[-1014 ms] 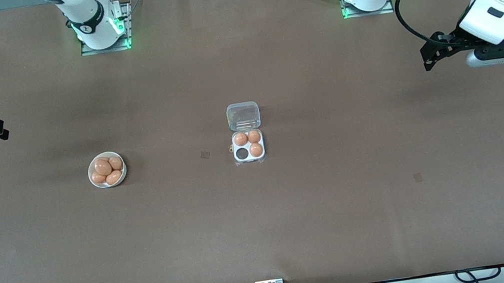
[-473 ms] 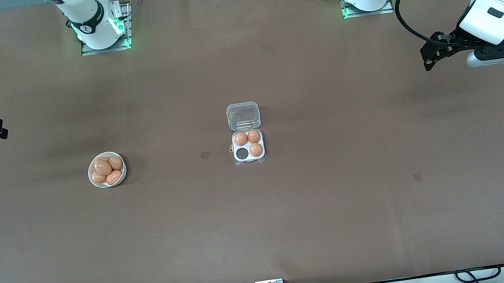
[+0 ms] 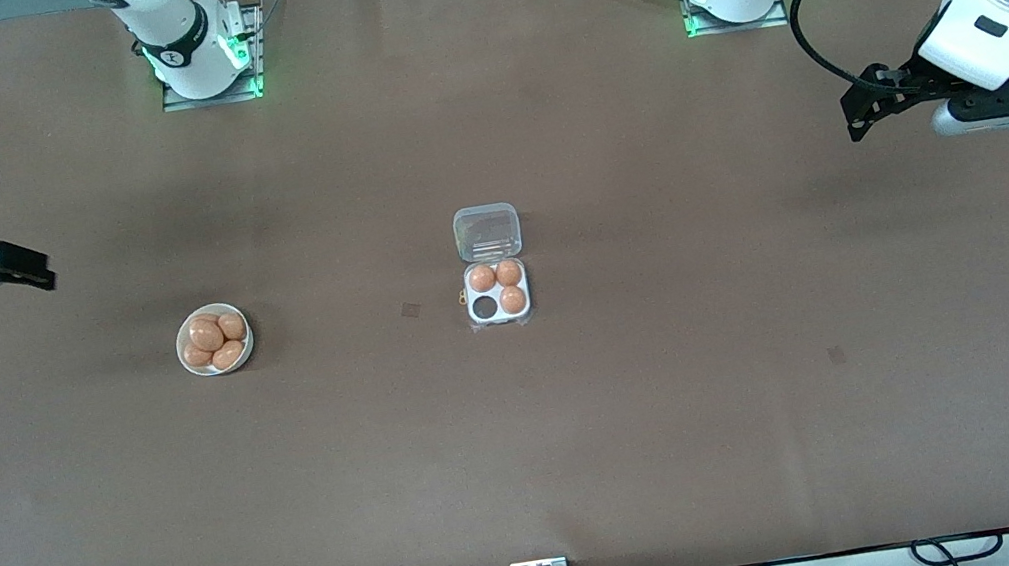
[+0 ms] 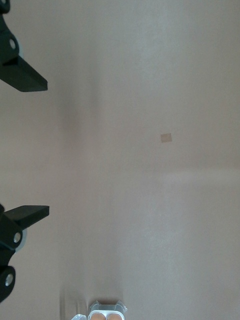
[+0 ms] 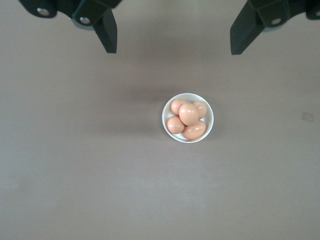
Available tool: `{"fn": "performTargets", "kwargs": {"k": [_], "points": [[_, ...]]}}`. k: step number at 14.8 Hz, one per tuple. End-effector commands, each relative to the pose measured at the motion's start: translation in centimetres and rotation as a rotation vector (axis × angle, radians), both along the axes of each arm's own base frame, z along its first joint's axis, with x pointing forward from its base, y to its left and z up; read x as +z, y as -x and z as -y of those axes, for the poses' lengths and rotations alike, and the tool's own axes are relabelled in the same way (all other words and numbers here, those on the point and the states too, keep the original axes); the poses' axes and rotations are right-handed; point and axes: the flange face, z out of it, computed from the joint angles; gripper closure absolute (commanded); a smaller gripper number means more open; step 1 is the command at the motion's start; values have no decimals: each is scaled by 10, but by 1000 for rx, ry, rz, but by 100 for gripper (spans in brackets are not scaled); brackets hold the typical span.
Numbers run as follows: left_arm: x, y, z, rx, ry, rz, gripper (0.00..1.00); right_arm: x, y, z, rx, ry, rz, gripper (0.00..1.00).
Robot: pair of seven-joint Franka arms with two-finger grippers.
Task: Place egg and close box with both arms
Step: 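Move the right gripper over the white bowl of eggs, then lower the right gripper and grasp one brown egg from the bowl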
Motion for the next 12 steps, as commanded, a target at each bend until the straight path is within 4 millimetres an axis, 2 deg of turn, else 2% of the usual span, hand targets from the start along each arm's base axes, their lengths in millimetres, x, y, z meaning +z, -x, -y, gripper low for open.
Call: {"fn": "performTargets", "kwargs": {"k": [1, 6, 7, 10, 12], "points": [[5, -2, 1, -1, 12, -6, 0, -55, -16, -22, 46, 8, -79, 0], [5, -1, 2, -3, 11, -8, 0, -160, -35, -25, 45, -4, -191, 0], [5, -1, 2, -3, 13, -8, 0, -176, -36, -28, 40, -19, -212, 0], [5, -1, 2, -3, 13, -8, 0, -212, -37, -27, 54, -49, -246, 0], [5, -1, 2, -2, 13, -10, 0, -229, -33, -31, 69, -57, -239, 0]]}}
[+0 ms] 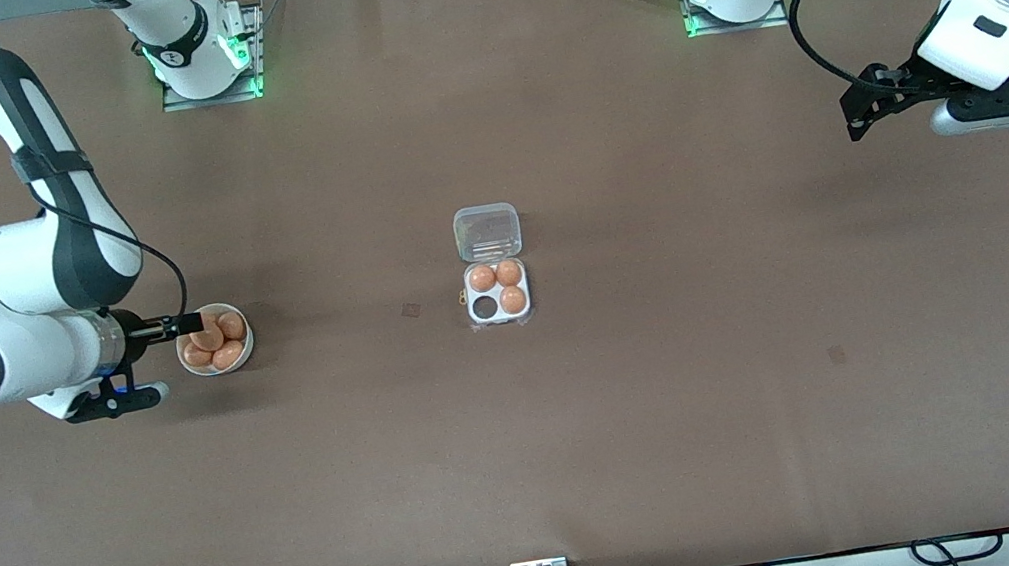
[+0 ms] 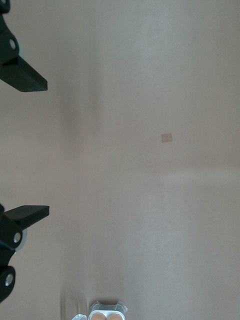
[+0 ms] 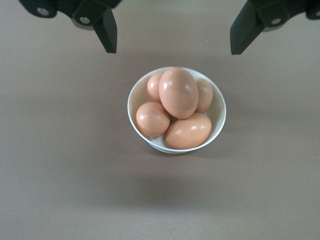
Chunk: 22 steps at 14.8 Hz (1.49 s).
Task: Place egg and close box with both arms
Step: 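Lower the right gripper and grasp one brown egg from the bowl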
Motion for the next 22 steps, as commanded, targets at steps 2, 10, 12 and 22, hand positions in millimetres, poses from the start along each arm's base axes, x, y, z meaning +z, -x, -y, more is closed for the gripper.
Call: {"fn": "performTargets", "kwargs": {"k": [2, 10, 12, 22], "points": [[5, -1, 2, -5, 12, -15, 0, -22, 8, -2, 27, -60, 30, 0], [4, 0, 2, -4, 12, -17, 0, -48, 22, -5, 35, -74, 16, 0], [4, 0, 2, -4, 12, -17, 0, -50, 25, -6, 37, -74, 7, 0], [4, 0, 2, -4, 12, -17, 0, -63, 24, -6, 35, -73, -6, 20]]}}
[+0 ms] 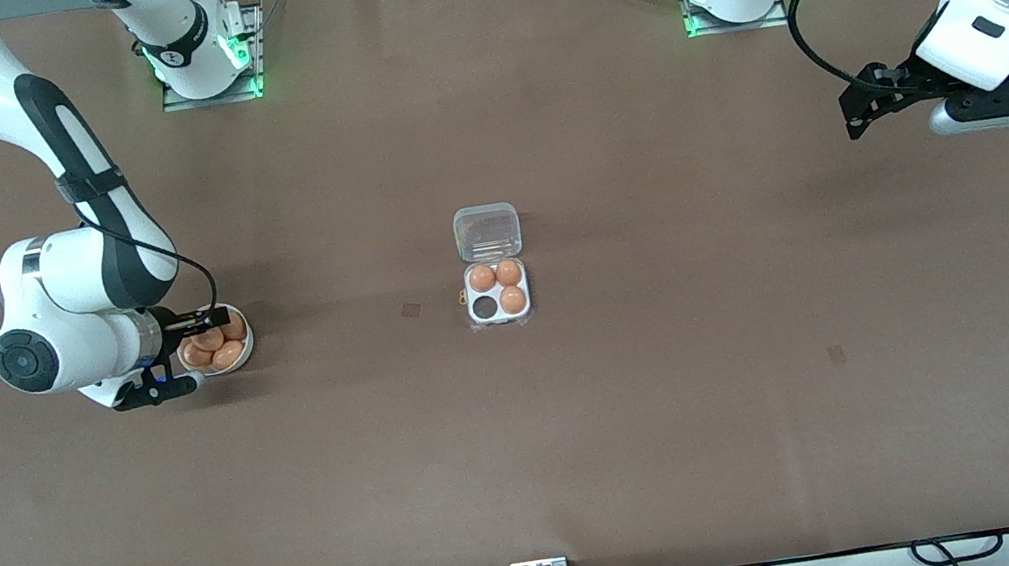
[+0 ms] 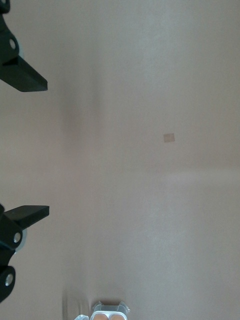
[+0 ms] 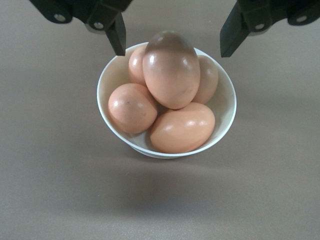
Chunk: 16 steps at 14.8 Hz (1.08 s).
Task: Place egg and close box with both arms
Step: 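Lower the right gripper and grasp one brown egg from the bowl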
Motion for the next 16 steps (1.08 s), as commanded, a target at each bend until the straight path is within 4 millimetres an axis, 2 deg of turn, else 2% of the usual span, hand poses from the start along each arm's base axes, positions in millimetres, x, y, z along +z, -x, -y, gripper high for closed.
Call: {"fn": "performTargets", "kwargs": {"k": [1, 3, 4, 6, 8, 10, 12, 16], "points": [[5, -1, 2, -3, 13, -8, 0, -4, 0, -2, 3, -23, 6, 22], [5, -1, 2, -3, 13, -10, 0, -5, 0, -3, 7, -22, 5, 23], [5, -1, 2, -3, 13, -8, 0, -5, 0, -2, 6, -22, 5, 28], [5, -1, 2, -2, 13, -10, 0, -5, 0, -2, 6, -22, 5, 47], [5, -1, 2, -3, 13, -8, 0, -4, 0, -2, -4, -20, 6, 78], [5, -1, 1, -2, 13, -10, 0, -2, -1, -1, -7, -20, 9, 94], [5, -1, 2, -3, 13, -8, 0, -1, -2, -2, -4, -21, 8, 100], [5, -1, 2, -3, 13, -10, 0, 8, -2, -10, 8, -25, 15, 100]]}}
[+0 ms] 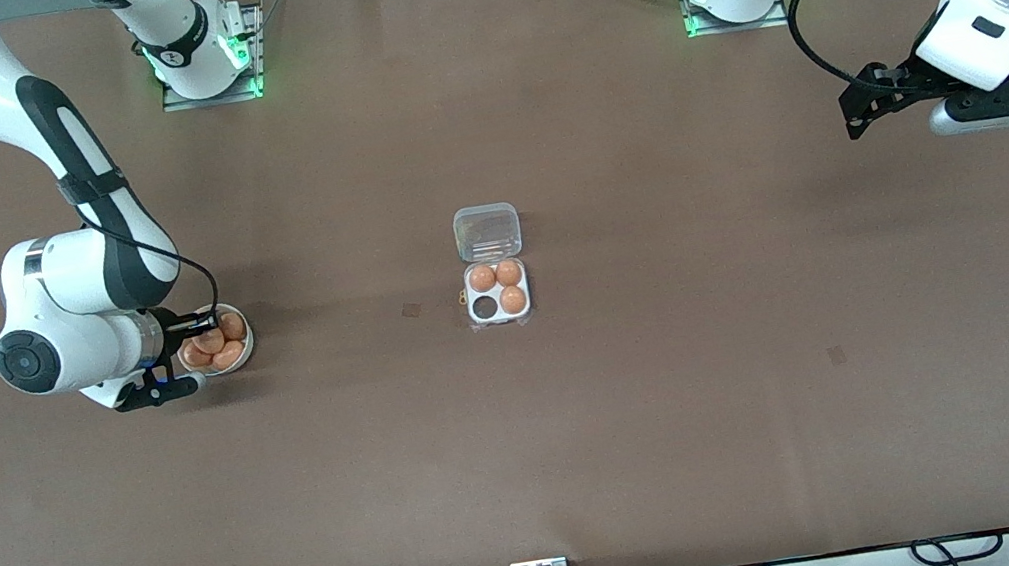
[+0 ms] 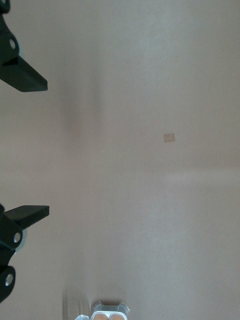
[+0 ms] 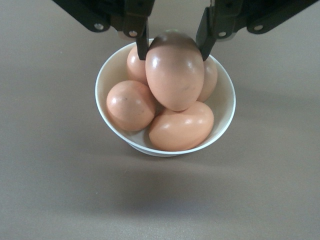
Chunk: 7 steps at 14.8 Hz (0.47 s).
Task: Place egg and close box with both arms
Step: 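Lower the right gripper and grasp one brown egg from the bowl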
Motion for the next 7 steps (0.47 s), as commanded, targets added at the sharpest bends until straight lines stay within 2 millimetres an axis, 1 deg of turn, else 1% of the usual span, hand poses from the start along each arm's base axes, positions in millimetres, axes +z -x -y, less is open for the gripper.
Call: {"fn": "performTargets", "kwargs": {"k": [1, 2, 3, 4, 5, 6, 7], "points": [[5, -1, 1, -2, 13, -9, 0, 21, -3, -14, 12, -28, 28, 100], [5, -1, 2, -3, 13, -9, 0, 35, -6, -18, 13, -31, 29, 100], [5, -1, 2, -3, 13, -9, 0, 56, -14, -28, 22, -44, 22, 100], [5, -1, 2, -3, 14, -9, 0, 79, -23, -43, 20, -87, 18, 100], [4, -2, 2, -3, 15, -10, 0, 102, -32, -53, 8, -135, 27, 100], [4, -2, 2, -3, 15, -10, 0, 117, -40, -71, 20, -168, 44, 100], [5, -1, 2, -3, 13, -9, 0, 122, -47, -97, 58, -178, 61, 100]]}}
